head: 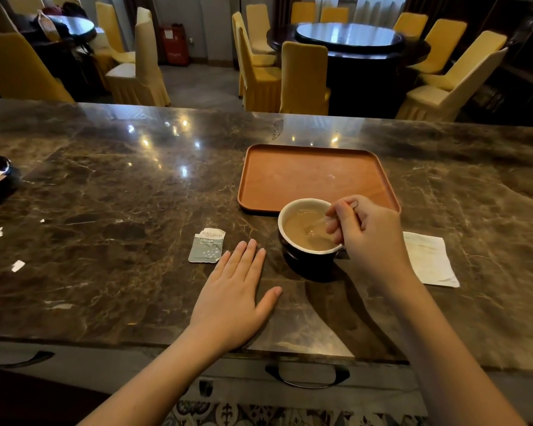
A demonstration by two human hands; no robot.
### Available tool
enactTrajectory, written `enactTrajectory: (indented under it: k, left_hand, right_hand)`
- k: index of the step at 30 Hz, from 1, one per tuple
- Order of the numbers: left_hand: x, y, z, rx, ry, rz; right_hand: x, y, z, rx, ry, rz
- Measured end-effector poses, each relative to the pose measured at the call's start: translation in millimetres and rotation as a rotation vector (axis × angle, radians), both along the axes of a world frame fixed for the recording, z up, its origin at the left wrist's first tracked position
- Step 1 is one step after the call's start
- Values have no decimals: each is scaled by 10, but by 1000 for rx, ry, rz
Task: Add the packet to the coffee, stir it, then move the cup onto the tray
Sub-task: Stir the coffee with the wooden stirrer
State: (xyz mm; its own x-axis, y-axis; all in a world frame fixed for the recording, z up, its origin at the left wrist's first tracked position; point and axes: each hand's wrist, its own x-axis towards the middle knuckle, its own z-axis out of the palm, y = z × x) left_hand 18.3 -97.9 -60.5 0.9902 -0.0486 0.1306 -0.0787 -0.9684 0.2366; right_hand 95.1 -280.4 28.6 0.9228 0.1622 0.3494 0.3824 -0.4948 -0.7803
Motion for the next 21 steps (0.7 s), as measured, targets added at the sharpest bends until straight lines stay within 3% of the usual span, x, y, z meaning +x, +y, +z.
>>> enactTrajectory:
  k: [5,12,21]
  left_hand:
    - [6,1,-12,1,-8,3]
    - [5,-1,-11,-2,-11,1]
    - [8,-1,-5,-3,-9,-3]
  right_hand:
    - [-86,-113,-1,45,45,21]
    - [-11,-154,-7,-18,-43,-102]
    - [-114,-133,-34,7,-11,8]
